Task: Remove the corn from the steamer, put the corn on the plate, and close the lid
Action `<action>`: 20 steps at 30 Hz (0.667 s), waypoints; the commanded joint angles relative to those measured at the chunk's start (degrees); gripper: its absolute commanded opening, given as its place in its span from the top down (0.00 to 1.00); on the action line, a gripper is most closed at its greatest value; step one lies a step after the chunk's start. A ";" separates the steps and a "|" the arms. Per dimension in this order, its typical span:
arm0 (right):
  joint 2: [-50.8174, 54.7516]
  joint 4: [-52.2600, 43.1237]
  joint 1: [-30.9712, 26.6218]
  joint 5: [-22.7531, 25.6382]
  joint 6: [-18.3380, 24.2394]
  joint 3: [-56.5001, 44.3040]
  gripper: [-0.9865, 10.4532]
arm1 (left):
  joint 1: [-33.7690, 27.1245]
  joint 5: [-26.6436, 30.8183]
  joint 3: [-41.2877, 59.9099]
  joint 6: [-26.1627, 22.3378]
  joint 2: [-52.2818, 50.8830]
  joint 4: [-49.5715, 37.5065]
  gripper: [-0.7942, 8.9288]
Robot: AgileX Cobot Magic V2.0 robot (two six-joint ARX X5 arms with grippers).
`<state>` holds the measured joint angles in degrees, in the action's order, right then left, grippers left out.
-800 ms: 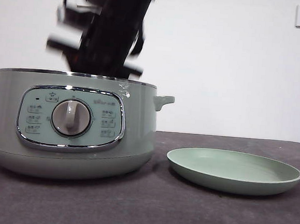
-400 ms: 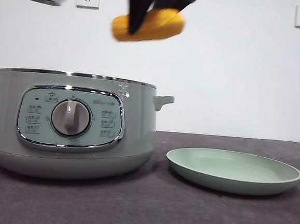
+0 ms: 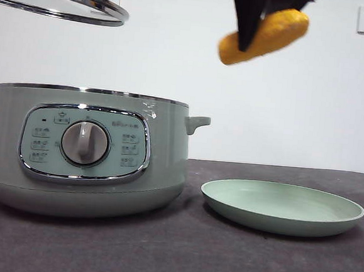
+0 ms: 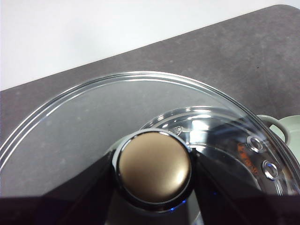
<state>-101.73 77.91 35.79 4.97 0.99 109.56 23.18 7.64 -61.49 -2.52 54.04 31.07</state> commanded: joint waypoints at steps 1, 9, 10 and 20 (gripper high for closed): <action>-0.48 1.05 -0.92 -0.02 -2.19 -2.54 0.93 | 0.00 -0.59 -0.50 -0.07 -0.04 -3.34 0.93; -0.48 -1.62 -2.73 4.46 -4.79 -13.84 0.93 | 0.00 -0.59 -0.50 -0.07 0.31 -4.48 0.93; -0.46 -2.91 -2.73 4.44 -4.90 -15.50 0.93 | 0.00 -0.59 -0.50 -0.07 0.31 -4.48 0.93; -0.46 -24.61 -2.78 4.33 -5.42 -32.74 0.93 | 0.00 -0.72 -0.50 1.07 0.31 -4.44 0.93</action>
<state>-101.73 54.89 32.93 9.19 -3.73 78.17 23.18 6.87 -61.49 -2.07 55.05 29.17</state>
